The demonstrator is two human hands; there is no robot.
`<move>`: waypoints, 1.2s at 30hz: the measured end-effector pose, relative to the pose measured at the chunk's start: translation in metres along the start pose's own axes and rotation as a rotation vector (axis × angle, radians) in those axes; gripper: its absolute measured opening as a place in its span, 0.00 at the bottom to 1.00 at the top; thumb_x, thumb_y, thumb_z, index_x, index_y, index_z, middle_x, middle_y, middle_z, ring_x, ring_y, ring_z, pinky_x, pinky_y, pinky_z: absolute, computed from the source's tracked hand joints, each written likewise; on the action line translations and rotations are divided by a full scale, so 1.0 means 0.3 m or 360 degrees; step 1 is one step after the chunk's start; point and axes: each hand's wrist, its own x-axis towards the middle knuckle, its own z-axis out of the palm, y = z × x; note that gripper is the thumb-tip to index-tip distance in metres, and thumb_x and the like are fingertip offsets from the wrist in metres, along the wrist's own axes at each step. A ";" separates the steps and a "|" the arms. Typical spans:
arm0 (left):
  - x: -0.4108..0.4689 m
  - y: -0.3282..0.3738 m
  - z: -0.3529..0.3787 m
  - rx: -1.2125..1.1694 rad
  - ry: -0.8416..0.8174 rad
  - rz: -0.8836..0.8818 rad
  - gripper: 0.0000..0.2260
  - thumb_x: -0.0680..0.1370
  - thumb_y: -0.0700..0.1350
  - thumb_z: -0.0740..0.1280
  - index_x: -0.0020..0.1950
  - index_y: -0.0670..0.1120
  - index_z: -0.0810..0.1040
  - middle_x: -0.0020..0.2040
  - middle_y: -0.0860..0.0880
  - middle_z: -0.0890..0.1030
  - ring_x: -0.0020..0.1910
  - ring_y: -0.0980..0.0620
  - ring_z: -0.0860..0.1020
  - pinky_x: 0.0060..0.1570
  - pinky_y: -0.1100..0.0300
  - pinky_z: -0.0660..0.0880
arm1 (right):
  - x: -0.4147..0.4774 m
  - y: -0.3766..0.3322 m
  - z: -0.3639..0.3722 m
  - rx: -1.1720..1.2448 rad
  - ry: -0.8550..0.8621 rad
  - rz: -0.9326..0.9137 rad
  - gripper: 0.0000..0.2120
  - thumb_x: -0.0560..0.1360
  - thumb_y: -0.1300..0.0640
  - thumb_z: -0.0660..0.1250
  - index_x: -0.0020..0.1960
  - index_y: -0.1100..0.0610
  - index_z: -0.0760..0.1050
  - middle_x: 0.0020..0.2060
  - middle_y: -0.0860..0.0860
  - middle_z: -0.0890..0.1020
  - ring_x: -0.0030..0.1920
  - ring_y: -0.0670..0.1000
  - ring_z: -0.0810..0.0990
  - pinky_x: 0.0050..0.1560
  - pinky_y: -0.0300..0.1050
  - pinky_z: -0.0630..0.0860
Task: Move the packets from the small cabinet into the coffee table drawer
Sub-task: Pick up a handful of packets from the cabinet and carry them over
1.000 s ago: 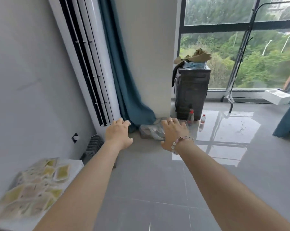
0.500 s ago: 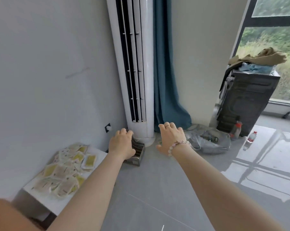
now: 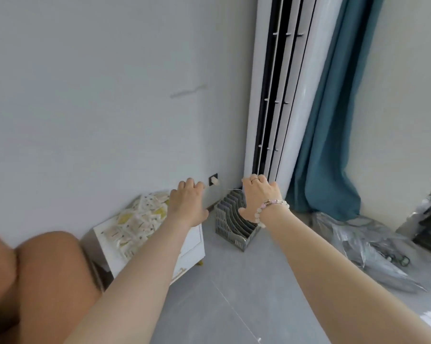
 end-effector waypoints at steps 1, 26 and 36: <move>0.006 -0.031 -0.002 0.0001 0.0012 -0.0055 0.28 0.75 0.53 0.66 0.72 0.49 0.63 0.66 0.47 0.67 0.64 0.47 0.67 0.57 0.56 0.68 | 0.033 -0.026 -0.002 0.0012 0.0001 -0.0048 0.28 0.75 0.47 0.64 0.70 0.57 0.61 0.66 0.52 0.68 0.67 0.52 0.65 0.61 0.48 0.66; 0.466 -0.898 0.233 0.0017 -0.0077 -0.0661 0.26 0.74 0.50 0.65 0.71 0.50 0.63 0.64 0.49 0.68 0.62 0.50 0.68 0.53 0.60 0.67 | 0.944 -0.710 0.189 -0.0008 -0.0149 -0.0616 0.28 0.73 0.50 0.65 0.68 0.56 0.61 0.62 0.52 0.69 0.63 0.52 0.67 0.56 0.45 0.66; 0.564 -1.086 0.422 -0.0166 -0.0327 -0.0900 0.25 0.72 0.45 0.66 0.68 0.49 0.65 0.60 0.49 0.68 0.57 0.50 0.69 0.50 0.60 0.67 | 1.131 -0.819 0.367 -0.0074 -0.0354 -0.0560 0.24 0.73 0.49 0.64 0.65 0.56 0.63 0.61 0.51 0.70 0.62 0.51 0.68 0.53 0.45 0.65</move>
